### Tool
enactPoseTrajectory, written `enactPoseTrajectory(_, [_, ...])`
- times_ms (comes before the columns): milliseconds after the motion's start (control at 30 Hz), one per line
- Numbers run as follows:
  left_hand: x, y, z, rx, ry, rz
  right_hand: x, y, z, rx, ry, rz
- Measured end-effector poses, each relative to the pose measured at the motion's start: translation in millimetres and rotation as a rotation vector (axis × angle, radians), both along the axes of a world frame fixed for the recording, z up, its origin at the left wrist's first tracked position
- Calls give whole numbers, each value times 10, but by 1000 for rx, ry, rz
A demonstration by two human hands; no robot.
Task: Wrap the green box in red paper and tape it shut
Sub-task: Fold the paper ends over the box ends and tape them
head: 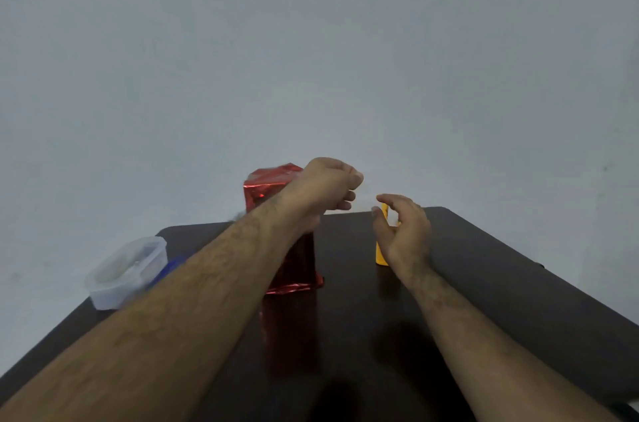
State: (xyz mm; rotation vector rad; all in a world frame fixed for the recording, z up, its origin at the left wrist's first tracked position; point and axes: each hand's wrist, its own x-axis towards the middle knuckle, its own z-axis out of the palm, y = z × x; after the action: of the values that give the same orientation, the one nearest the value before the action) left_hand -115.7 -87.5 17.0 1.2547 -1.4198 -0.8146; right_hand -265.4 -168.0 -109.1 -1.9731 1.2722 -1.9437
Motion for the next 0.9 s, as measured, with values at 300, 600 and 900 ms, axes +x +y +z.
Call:
enactPoseTrajectory(300, [1230, 420, 523, -46, -71, 107, 902, 43, 982, 397, -259, 505])
enactPoseTrajectory(600, [1763, 161, 541, 113, -272, 113, 1275, -97, 1382, 780, 46, 570])
enactPoseTrajectory(900, [1825, -76, 590, 143, -359, 58, 1471, -211, 1434, 971, 28, 546])
